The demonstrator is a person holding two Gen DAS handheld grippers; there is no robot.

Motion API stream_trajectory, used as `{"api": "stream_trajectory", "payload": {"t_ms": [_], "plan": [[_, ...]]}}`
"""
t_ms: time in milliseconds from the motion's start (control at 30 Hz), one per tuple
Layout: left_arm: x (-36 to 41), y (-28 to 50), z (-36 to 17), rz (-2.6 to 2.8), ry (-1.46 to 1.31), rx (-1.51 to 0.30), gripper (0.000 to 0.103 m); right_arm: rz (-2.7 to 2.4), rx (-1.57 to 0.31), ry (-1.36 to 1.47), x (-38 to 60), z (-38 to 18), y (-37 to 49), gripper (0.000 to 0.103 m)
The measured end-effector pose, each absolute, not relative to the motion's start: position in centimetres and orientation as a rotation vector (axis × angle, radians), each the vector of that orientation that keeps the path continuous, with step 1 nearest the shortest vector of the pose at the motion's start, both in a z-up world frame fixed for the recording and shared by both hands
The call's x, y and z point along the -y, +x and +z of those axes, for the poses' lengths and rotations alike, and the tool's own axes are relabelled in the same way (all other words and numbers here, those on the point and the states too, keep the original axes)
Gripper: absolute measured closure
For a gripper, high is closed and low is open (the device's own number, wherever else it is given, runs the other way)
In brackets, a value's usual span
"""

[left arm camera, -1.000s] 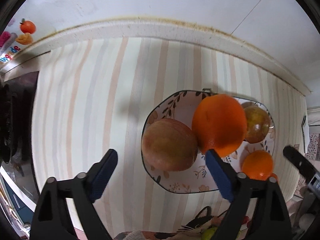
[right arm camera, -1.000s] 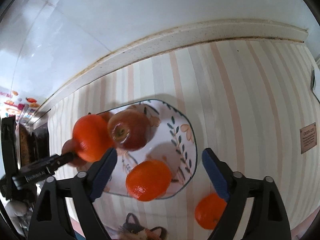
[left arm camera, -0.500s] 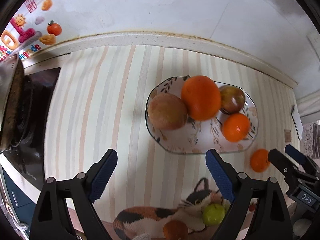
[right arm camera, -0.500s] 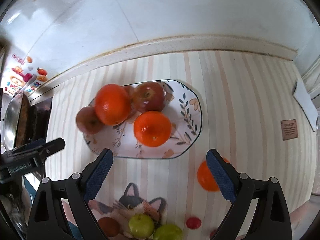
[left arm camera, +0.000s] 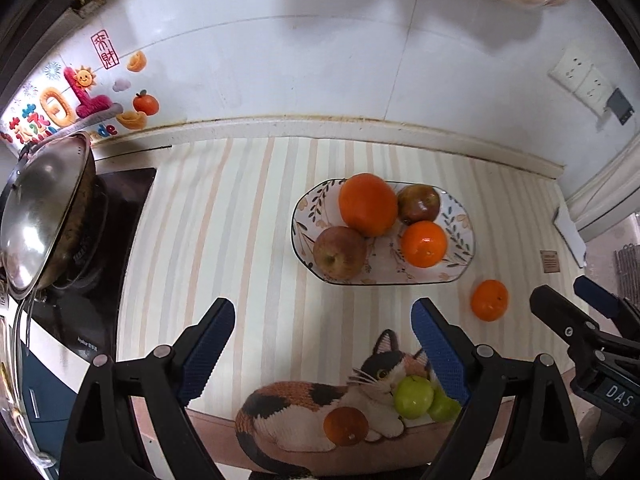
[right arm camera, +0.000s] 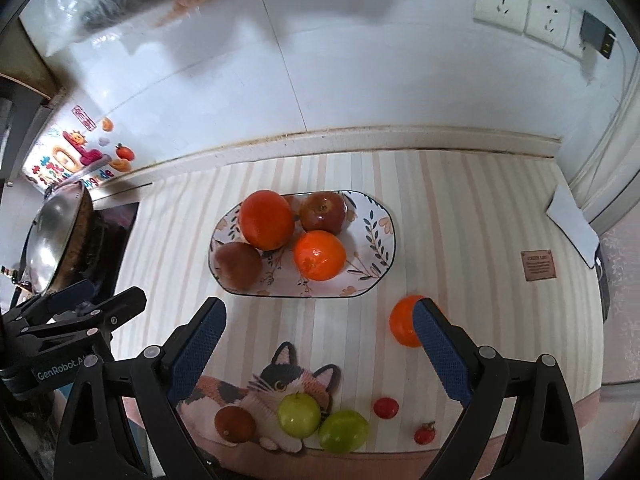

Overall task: Organize fruits
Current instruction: 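Grasp the brown fruit with the left tool while the right tool grasps a green apple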

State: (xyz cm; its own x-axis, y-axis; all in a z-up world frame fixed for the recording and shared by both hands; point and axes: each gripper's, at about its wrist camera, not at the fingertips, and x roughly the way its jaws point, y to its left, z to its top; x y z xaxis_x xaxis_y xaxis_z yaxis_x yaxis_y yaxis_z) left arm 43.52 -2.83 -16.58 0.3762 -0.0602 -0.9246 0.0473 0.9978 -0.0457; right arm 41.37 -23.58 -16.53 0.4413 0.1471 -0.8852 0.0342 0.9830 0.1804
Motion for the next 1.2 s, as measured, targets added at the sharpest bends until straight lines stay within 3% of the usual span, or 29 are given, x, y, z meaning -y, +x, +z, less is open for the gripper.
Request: {"api": "stream_trajectory", "payload": {"t_ms": [300,467,800,1000,1033,1100,1167,1200], "plan": [[3.3,40.9,-14.5,-0.098,-0.004,-1.145,0.013,0.071,-1.057,0.202,23.5,-13.5,38.1,0.007],[3.5,40.4,-15.7,-0.111,0.009,-1.184,0.013,0.088,-1.125,0.242,23.6,-15.6,37.3,0.006],[4.2,39.6,-29.1,-0.181,0.021,-1.585,0.013,0.078,-1.471,0.523,26.6,-30.2,35.4,0.012],[4.3,38.4,-35.6,-0.192,-0.072,-1.741,0.014,0.041,-1.55,0.67,27.8,-35.2,33.8,0.012],[4.4,38.4,-36.1,-0.192,-0.078,-1.746,0.016,0.04,-1.557,0.692,27.9,-35.7,33.6,0.012],[4.7,38.3,-37.0,-0.186,-0.077,-1.755,0.037,0.04,-1.568,0.738,28.0,-36.8,33.5,0.013],[4.9,38.1,-37.7,-0.202,-0.112,-1.762,0.051,0.042,-1.574,0.759,28.0,-37.5,33.4,0.015],[5.1,38.1,-37.7,-0.197,-0.108,-1.756,0.051,0.04,-1.577,0.766,27.9,-38.0,33.4,0.02]]}}
